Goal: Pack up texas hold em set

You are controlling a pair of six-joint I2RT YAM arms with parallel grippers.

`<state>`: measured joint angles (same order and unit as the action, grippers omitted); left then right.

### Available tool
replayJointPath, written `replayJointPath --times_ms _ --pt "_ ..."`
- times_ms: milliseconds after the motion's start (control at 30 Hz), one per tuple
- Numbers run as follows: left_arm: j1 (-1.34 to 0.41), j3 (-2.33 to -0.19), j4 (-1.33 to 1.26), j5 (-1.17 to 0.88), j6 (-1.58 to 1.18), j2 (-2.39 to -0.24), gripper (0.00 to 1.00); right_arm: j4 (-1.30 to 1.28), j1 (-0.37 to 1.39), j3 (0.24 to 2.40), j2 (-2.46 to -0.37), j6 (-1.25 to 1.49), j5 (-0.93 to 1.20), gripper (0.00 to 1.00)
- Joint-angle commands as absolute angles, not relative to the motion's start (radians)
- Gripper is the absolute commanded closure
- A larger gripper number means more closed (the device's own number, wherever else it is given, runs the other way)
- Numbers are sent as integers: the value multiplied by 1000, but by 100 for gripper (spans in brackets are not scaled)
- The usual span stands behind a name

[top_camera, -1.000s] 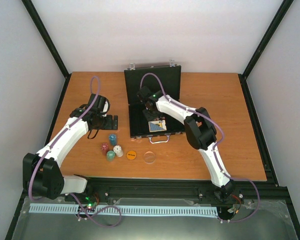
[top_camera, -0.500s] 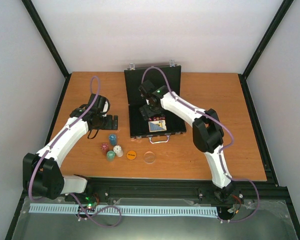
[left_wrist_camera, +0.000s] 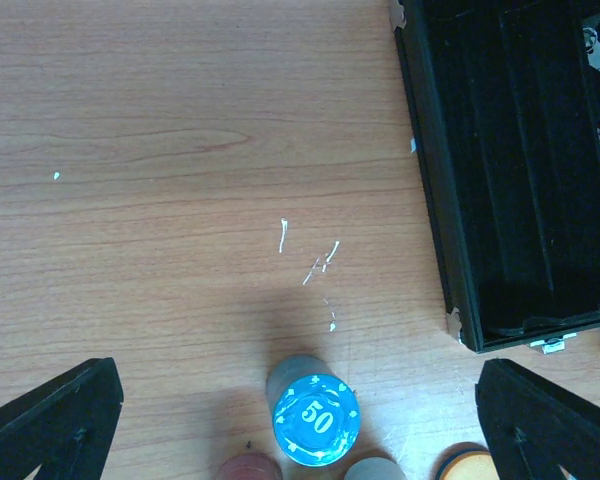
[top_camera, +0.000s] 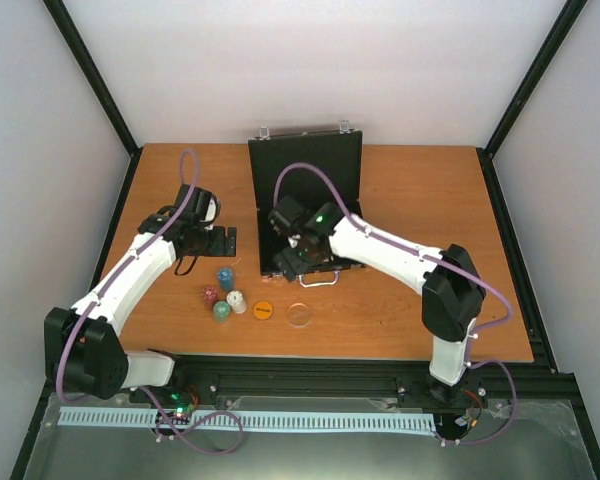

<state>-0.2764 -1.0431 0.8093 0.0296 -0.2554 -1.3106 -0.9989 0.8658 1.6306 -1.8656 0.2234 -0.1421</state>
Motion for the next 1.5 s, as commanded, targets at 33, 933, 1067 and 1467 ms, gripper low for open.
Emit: replayJointPath --times_ms 33,933,1067,1467 --pt "-280 -1083 813 9 -233 -1285 0 -1018 965 1506 -1800 320 -110 0" --pt "-279 -1055 848 20 -225 -1224 0 -869 1088 1341 -1955 369 -63 0" --pt "-279 -1052 847 20 -222 -1222 0 -870 1088 1356 -1977 357 -73 3" --pt "-279 -1048 853 33 -215 -1220 0 -845 1078 1336 -2002 341 -41 39"
